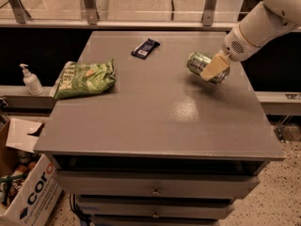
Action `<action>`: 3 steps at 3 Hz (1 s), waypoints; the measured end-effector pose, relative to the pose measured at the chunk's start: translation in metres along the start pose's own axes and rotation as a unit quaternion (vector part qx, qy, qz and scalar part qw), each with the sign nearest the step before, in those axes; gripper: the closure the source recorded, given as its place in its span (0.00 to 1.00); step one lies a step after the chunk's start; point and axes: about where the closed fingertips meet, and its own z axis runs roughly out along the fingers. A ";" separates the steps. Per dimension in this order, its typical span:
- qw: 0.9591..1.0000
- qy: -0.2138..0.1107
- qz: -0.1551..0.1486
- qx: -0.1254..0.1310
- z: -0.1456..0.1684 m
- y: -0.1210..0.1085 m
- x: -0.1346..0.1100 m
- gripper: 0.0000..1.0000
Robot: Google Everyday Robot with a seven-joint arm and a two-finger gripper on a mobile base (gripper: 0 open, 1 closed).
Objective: Move green can near rxbar blueberry
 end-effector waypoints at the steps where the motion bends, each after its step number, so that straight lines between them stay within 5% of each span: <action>1: 0.999 -0.019 -0.046 -0.013 0.016 0.031 -0.036 1.00; 3: 0.992 -0.050 -0.114 0.015 0.053 0.048 -0.118 1.00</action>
Offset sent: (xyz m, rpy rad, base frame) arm 0.0372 0.1533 0.0168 -0.0055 -0.1952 0.2378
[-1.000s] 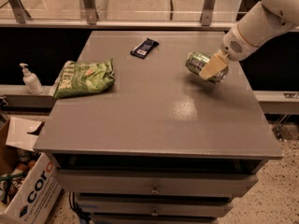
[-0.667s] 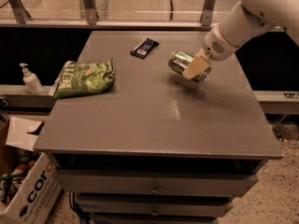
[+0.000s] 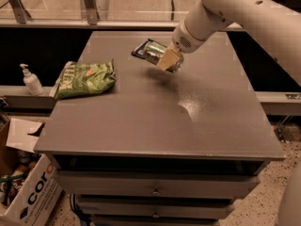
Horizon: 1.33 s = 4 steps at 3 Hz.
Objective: Move green can near rxbar blueberry
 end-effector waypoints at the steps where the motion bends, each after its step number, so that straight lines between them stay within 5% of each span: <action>1: 0.999 -0.008 -0.027 0.030 0.021 -0.019 -0.028 1.00; 4: 0.995 0.034 -0.058 0.068 0.035 -0.038 -0.013 1.00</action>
Offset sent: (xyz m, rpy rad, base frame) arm 0.0275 0.0165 0.0007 -0.0217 -0.0607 0.0096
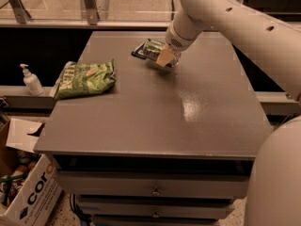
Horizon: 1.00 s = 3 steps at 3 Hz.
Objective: Move green can near rxbar blueberry
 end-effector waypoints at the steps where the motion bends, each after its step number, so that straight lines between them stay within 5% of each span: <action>1: 0.999 0.020 -0.017 0.022 0.010 -0.017 0.006 1.00; 3: 0.998 0.042 -0.045 0.031 0.027 -0.035 0.007 1.00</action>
Offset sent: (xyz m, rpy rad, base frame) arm 0.0482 -0.0129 -0.0035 -0.1438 -0.0674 0.0240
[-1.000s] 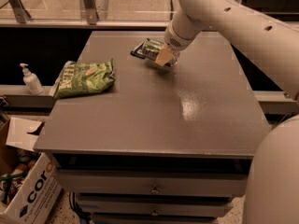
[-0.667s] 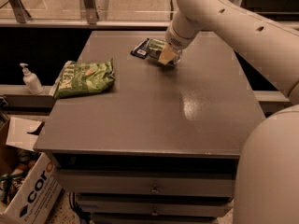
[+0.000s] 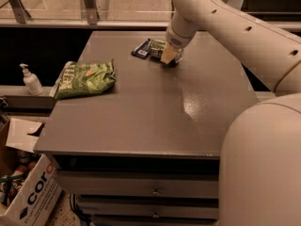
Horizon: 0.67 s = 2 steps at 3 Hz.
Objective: Move green can near rxbar blueberry
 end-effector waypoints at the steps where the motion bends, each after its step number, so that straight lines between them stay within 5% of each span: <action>1: 1.000 0.009 -0.001 -0.003 0.004 -0.003 0.005 0.82; 2: 1.000 0.012 -0.001 -0.004 0.004 -0.006 0.006 0.59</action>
Offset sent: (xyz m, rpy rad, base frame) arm 0.0081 -0.0129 0.0049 -0.0206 0.0115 -0.0116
